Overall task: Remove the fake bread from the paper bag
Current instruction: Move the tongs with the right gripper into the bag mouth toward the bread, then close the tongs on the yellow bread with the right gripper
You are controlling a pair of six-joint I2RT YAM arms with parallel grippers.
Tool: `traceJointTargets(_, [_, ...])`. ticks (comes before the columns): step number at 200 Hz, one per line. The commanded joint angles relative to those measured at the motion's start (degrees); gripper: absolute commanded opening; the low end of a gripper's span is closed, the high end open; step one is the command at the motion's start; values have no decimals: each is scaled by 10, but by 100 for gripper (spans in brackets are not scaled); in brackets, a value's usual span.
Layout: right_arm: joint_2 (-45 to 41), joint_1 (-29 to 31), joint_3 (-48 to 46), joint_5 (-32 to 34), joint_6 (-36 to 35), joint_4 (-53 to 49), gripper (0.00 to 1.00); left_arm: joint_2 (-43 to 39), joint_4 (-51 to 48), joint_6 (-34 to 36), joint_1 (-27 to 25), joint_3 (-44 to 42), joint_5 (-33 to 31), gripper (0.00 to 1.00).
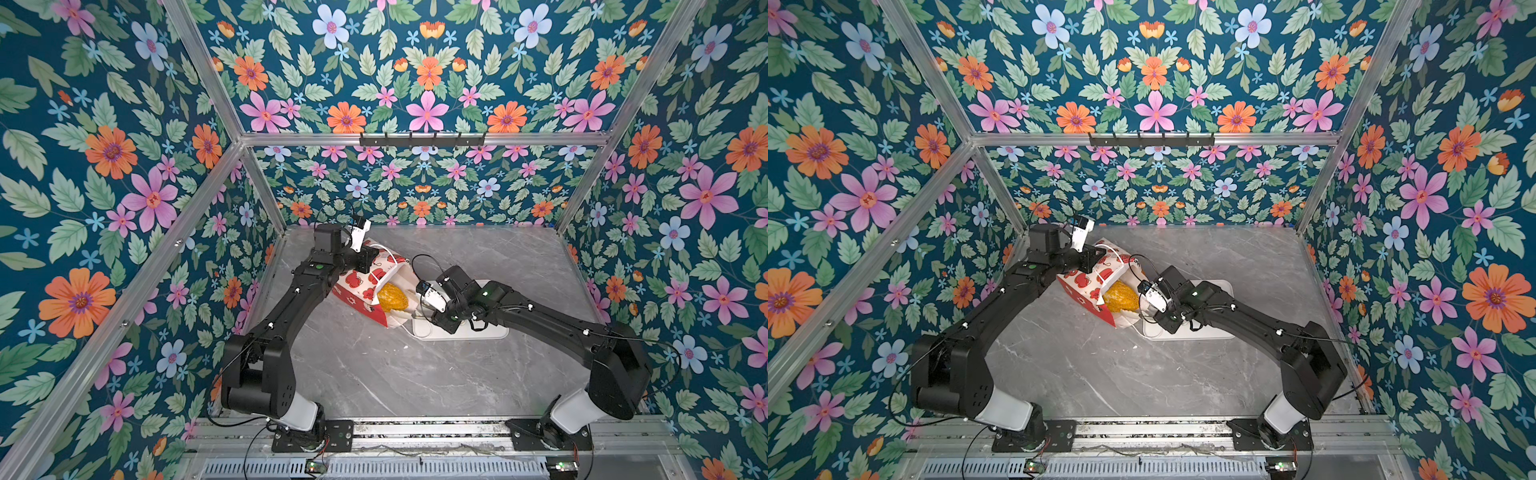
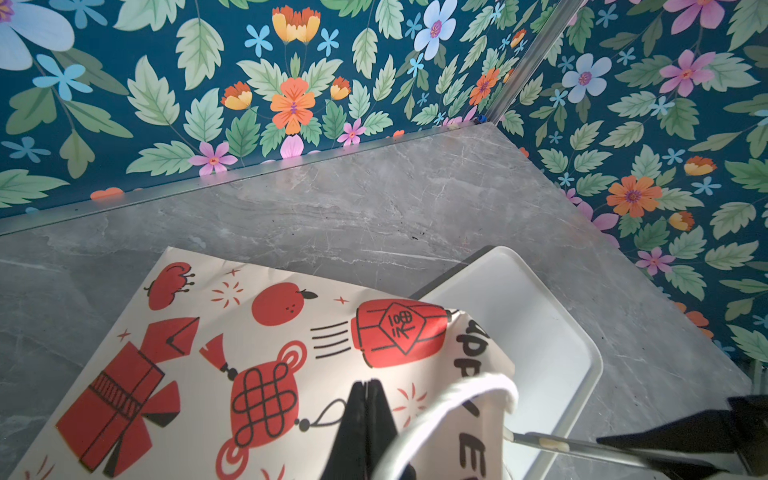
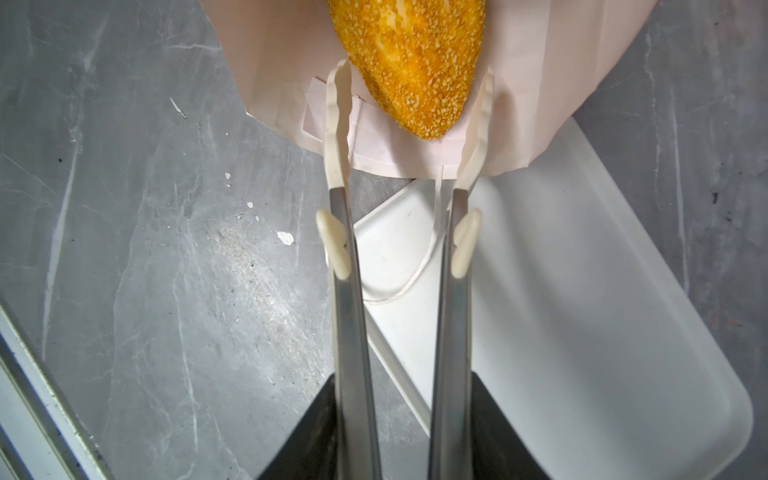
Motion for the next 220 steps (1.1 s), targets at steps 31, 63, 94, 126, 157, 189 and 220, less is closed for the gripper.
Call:
traceJointTargets(31, [2, 0, 18, -17, -55, 23, 46, -6, -16, 13, 0, 10, 18, 0])
traceJointTargets(63, [19, 0, 36, -17, -66, 20, 46, -5, -18, 14, 0, 11, 24, 0])
traceJointTargets(94, [41, -6, 55, -27, -70, 14, 47, -5, -20, 15, 0, 9, 30, 0])
traceJointTargets(126, [71, -16, 73, -38, -77, 9, 47, -5, -20, 16, 0, 8, 33, 0])
traceJointTargets(157, [90, -26, 85, -51, -82, 4, 48, -5, -19, 16, 0, 8, 35, 0])
traceJointTargets(189, [108, -30, 94, -69, -83, 5, 49, -4, -20, 16, 1, 10, 36, 0])
traceJointTargets(220, [125, -33, 106, -79, -78, -10, 46, -2, -19, 16, 0, 11, 37, 0])
